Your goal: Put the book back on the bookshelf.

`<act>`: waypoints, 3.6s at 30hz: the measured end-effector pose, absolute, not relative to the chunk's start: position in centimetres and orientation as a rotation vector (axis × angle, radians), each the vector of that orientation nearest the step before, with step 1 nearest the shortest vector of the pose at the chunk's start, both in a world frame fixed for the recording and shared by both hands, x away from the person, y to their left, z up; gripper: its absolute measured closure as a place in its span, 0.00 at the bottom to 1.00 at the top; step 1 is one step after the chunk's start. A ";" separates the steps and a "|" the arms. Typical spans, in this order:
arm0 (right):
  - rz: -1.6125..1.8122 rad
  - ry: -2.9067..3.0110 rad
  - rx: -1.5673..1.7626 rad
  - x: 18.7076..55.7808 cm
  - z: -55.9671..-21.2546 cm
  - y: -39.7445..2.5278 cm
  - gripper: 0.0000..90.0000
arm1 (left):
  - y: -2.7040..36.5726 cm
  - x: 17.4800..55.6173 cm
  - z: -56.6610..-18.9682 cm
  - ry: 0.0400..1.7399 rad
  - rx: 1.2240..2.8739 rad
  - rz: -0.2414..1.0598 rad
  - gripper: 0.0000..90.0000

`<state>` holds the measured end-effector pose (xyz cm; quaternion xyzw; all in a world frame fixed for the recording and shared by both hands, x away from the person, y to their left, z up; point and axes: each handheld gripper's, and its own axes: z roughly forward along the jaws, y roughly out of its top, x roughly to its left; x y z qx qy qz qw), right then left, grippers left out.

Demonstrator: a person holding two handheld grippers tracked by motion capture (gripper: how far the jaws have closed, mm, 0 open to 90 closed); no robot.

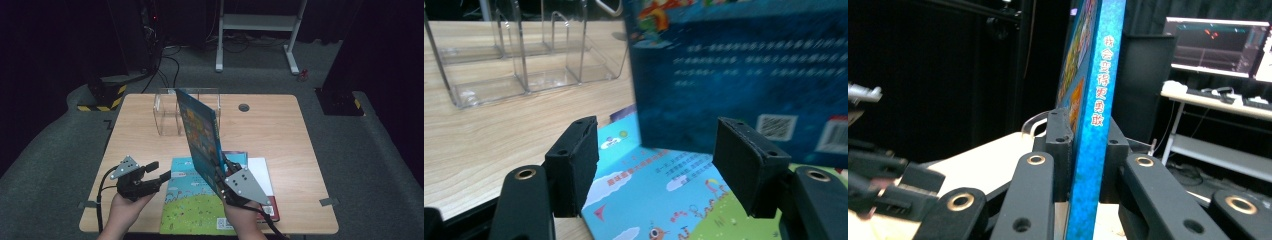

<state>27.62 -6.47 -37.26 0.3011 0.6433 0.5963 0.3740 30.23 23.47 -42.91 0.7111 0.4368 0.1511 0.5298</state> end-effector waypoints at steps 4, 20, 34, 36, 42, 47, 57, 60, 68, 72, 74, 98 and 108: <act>1.496 1.697 0.748 27.3 -38.8 -5.5 0.90 | 23.5 29.9 -42.5 1.032 1.701 0.383 0.39; 1.473 1.756 0.886 30.1 -41.1 -4.2 0.92 | 23.1 30.0 -40.7 1.021 1.675 0.446 0.39; 1.470 1.723 0.905 31.2 -41.8 -1.2 0.92 | 20.5 29.9 -36.7 0.939 1.641 0.530 0.39; 1.465 1.724 0.900 31.2 -41.9 -0.9 0.92 | 19.6 29.9 -36.1 0.919 1.638 0.540 0.39; 1.465 1.720 0.902 31.3 -42.0 -0.4 0.92 | 18.2 29.6 -35.0 0.884 1.617 0.546 0.40; 1.467 1.711 0.901 31.3 -42.1 0.0 0.92 | 16.4 29.7 -33.8 0.872 1.597 0.582 0.43; 1.459 1.703 0.884 31.0 -42.3 0.4 0.92 | 14.2 30.2 -32.8 0.913 1.563 0.654 0.45; 1.458 1.703 0.888 31.0 -42.3 0.4 0.92 | 13.9 30.3 -32.8 0.937 1.562 0.686 0.45; 1.431 1.692 0.878 30.8 -42.4 0.6 0.91 | 13.6 30.7 -33.3 0.967 1.560 0.755 0.48; 1.430 1.695 0.878 30.8 -42.4 0.7 0.91 | 13.6 30.6 -33.2 0.959 1.566 0.756 0.50; 1.432 1.702 0.884 30.7 -42.4 0.7 0.89 | 13.6 30.5 -33.3 0.948 1.572 0.754 0.53; 1.424 1.722 0.880 30.7 -42.7 2.2 0.74 | 14.1 29.1 -33.9 0.937 1.537 0.781 0.76; 1.433 1.735 0.881 30.8 -42.7 2.6 0.67 | 14.3 28.4 -34.1 0.930 1.520 0.812 0.82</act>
